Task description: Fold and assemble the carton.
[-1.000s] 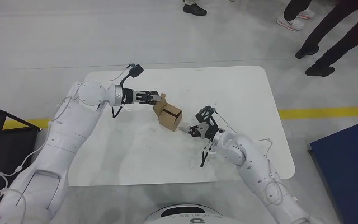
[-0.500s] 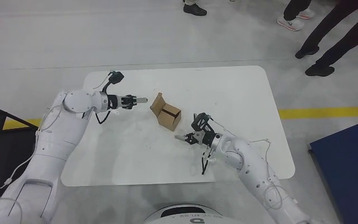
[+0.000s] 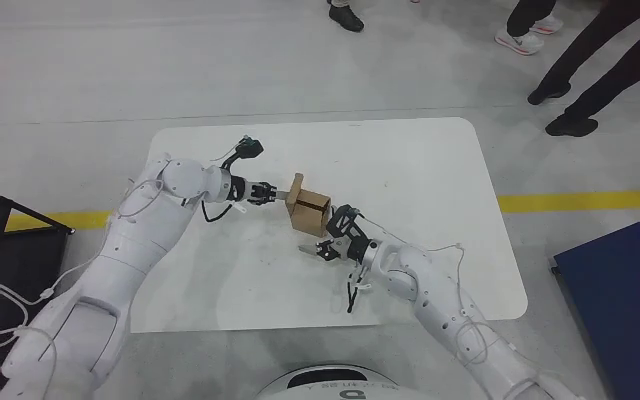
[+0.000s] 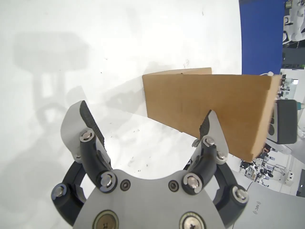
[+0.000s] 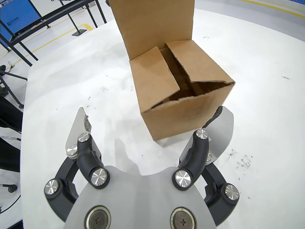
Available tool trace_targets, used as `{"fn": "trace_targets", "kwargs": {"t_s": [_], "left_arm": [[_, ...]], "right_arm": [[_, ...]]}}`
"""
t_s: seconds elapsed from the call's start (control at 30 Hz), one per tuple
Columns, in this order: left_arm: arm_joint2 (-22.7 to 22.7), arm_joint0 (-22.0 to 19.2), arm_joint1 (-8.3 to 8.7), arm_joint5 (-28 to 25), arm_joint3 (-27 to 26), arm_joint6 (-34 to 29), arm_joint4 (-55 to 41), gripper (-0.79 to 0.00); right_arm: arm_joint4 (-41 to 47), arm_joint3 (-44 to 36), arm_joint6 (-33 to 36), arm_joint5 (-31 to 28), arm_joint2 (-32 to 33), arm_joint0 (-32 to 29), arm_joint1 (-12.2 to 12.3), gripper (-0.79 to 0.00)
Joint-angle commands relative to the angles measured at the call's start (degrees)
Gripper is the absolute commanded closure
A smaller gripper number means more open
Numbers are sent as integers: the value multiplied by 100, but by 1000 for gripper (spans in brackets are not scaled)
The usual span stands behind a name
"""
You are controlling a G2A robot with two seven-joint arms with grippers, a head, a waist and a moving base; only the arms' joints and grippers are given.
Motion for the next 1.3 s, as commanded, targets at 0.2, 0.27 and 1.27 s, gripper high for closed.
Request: {"fn": "trace_targets", "kwargs": {"t_s": [0.2,0.27,1.27], "left_arm": [[346,-229,-188,-36,289,113,44,-785],[404,-262,-219,-45,339,114,72,-785],[687,-551,-510,-322,880,451,340,-785]], "right_arm": [[-78,-84,-64,-33,-48,-39,4,-785],[-96,-103,-74,-27,-43,-55,10,-785],[-311,-976,-118,109,551,-679,246,-745]]}}
